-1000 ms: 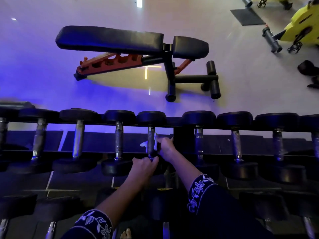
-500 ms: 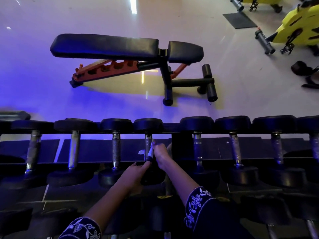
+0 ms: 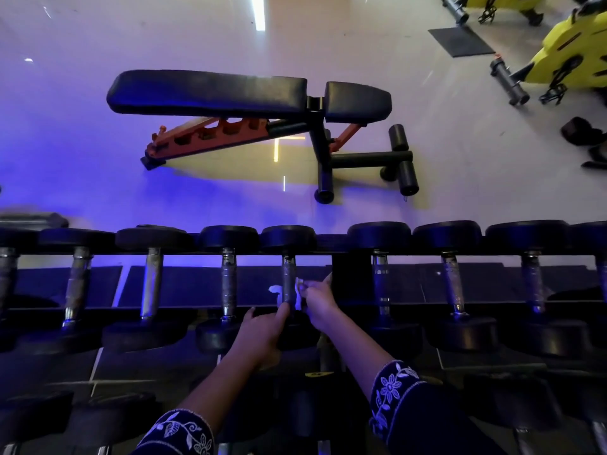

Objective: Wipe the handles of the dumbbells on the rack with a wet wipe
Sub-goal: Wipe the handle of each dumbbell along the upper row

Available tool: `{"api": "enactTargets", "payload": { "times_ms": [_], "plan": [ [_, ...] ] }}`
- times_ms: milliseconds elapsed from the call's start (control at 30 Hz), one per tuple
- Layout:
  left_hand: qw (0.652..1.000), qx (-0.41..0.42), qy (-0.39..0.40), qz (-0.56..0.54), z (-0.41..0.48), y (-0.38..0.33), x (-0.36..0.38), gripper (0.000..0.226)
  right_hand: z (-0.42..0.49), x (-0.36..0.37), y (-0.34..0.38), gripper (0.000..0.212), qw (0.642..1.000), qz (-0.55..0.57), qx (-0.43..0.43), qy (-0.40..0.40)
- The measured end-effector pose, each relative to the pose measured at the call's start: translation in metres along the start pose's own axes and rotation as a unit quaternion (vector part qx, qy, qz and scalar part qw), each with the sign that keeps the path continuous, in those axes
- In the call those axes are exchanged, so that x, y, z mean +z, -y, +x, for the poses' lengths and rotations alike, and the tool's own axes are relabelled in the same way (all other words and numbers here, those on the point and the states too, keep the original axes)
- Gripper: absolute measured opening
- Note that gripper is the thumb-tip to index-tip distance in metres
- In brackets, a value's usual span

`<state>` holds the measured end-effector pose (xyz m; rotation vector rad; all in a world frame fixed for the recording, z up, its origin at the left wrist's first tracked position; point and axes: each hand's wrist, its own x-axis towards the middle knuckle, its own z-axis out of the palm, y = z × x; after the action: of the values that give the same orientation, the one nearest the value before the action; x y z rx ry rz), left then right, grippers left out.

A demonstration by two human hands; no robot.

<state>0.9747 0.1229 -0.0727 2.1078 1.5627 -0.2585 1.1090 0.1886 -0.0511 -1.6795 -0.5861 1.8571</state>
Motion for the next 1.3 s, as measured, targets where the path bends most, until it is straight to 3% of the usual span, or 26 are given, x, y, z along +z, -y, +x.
{"api": "enactTargets", "payload": {
  "times_ms": [100,267,433,500,700,967,1200,1300],
  "plan": [
    [1.0,-0.001,0.007,0.01,0.001,0.0,-0.002,0.07,0.014,0.006,0.018,0.029,0.999,0.007,-0.025,-0.031],
    [1.0,-0.004,-0.007,0.002,-0.001,0.0,-0.001,0.071,0.03,0.013,0.039,0.038,0.996,0.036,-0.05,-0.062],
    [1.0,-0.004,-0.005,0.001,0.0,-0.001,-0.003,0.069,0.016,-0.004,-0.012,0.019,0.997,-0.03,-0.021,-0.068],
    [1.0,-0.002,-0.008,-0.002,-0.001,-0.002,-0.004,0.069,0.014,-0.007,-0.02,0.024,0.995,-0.051,-0.039,-0.075],
    [1.0,-0.006,-0.004,0.006,-0.002,-0.002,-0.005,0.069,0.025,0.01,0.023,0.014,0.978,-0.074,-0.134,-0.14],
    [1.0,0.002,-0.027,-0.006,-0.001,-0.003,-0.007,0.066,0.004,-0.005,-0.022,0.013,0.96,-0.182,-0.159,-0.144],
    [0.999,0.001,-0.047,0.011,-0.003,-0.008,-0.011,0.07,0.031,0.017,0.034,0.009,0.943,-0.189,-0.187,-0.201],
    [0.999,0.004,-0.047,0.013,-0.002,-0.008,-0.014,0.07,0.024,0.015,0.023,0.013,0.941,-0.203,-0.195,-0.186]
  ]
}}
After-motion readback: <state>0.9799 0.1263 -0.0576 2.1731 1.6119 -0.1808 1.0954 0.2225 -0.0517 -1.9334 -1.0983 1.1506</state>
